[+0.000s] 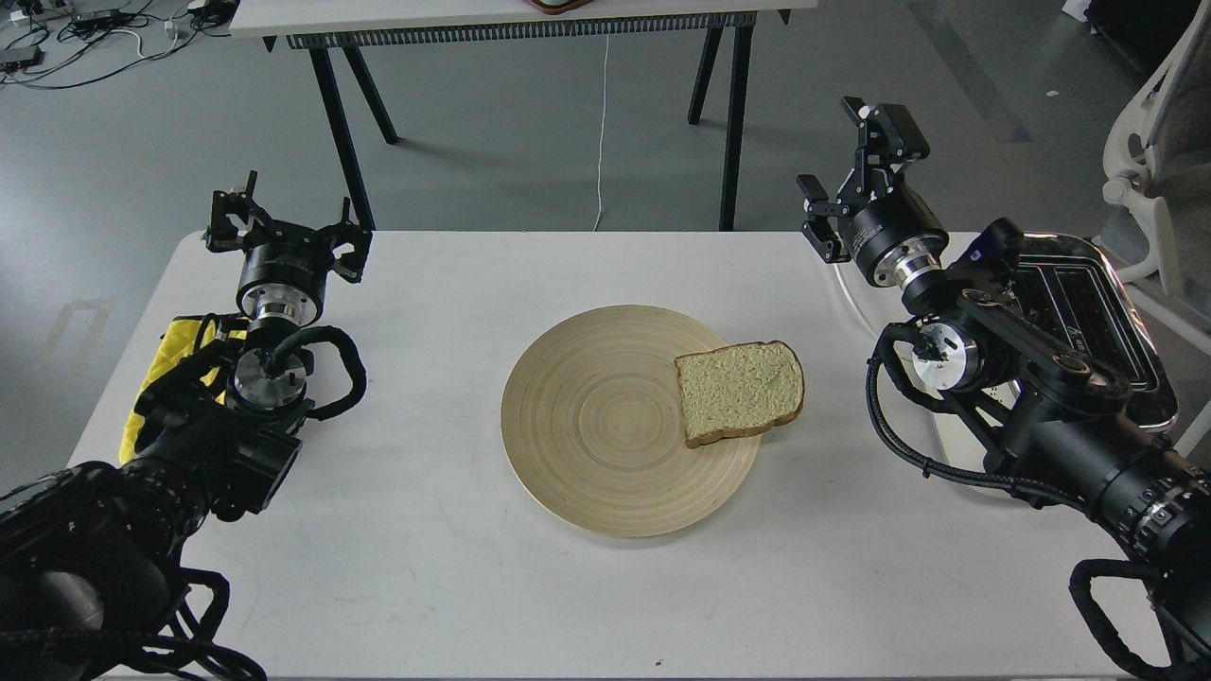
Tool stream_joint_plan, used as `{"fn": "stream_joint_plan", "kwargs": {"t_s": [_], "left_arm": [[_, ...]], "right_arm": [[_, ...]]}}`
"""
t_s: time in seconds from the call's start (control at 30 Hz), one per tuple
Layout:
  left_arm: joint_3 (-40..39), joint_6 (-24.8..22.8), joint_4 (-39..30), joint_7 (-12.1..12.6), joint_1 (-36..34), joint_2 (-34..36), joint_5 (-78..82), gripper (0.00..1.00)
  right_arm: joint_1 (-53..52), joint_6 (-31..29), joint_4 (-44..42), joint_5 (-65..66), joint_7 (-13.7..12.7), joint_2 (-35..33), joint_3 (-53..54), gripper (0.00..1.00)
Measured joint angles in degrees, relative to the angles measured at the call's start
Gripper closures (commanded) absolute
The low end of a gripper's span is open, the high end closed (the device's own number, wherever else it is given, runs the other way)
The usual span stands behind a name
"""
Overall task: Put bread in toaster with right arm
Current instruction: 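Move the right gripper down toward the bread slice on the plate, then grasp the edge of the bread slice with the right gripper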
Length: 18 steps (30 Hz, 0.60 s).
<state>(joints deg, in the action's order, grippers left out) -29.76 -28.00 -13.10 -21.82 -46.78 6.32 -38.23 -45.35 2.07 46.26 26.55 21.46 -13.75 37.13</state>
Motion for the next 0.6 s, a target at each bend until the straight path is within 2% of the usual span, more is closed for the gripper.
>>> {"fn": "stream_joint_plan", "kwargs": {"t_s": [0.17, 0.27, 0.43, 0.6], "left_arm": [[0.0, 0.0, 0.0, 0.0, 0.0, 0.0, 0.0, 0.00], [0.0, 0.0, 0.0, 0.0, 0.0, 0.0, 0.0, 0.00], [0.0, 0.0, 0.0, 0.0, 0.0, 0.0, 0.0, 0.00], [0.0, 0.0, 0.0, 0.0, 0.0, 0.0, 0.0, 0.00]], "right_arm": [[-0.2, 14.5, 5.7, 15.1, -0.1, -3.2, -8.9, 0.01], [-0.1, 19.7, 6.2, 18.5, -0.3, -4.0, -14.9, 0.01], [1.2, 23.7, 6.3, 19.3, -0.5, -7.9, -23.6, 0.01], [3.1, 24.2, 6.3, 19.0, -2.3, -9.3, -28.2, 0.01]]}}
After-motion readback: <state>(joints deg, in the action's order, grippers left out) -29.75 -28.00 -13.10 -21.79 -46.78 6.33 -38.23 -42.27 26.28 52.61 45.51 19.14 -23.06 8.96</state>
